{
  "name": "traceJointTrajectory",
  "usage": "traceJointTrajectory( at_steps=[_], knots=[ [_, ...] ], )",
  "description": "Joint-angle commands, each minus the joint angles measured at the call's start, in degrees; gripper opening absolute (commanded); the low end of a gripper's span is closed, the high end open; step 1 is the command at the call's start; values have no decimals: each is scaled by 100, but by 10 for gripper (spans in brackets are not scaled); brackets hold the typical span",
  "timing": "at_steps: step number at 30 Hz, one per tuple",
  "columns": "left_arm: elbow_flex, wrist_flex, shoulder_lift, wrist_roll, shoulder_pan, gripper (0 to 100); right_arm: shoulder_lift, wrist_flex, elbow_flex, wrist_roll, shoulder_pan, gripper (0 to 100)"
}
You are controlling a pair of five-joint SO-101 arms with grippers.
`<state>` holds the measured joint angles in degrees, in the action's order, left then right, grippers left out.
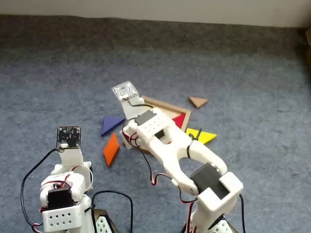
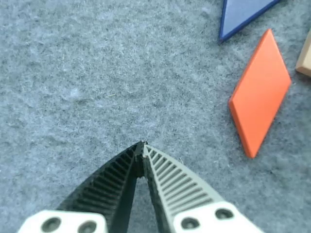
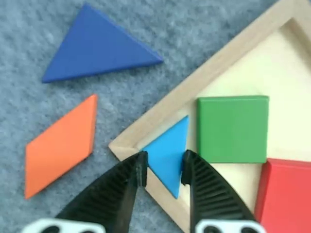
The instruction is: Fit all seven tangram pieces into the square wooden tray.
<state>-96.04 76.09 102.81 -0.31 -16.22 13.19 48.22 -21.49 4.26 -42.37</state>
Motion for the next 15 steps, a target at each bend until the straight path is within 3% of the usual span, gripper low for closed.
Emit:
traceJointTrajectory(
  at_steps=[1, 5, 15],
  knots=[
    [-110, 26, 154, -18, -48, 7, 180, 66, 31, 0, 505, 128],
    [-110, 26, 154, -18, -48, 7, 180, 514, 242, -448, 840, 127],
    [-110, 26, 154, -18, -48, 7, 163, 963, 409, -501, 1156, 127]
  ],
)
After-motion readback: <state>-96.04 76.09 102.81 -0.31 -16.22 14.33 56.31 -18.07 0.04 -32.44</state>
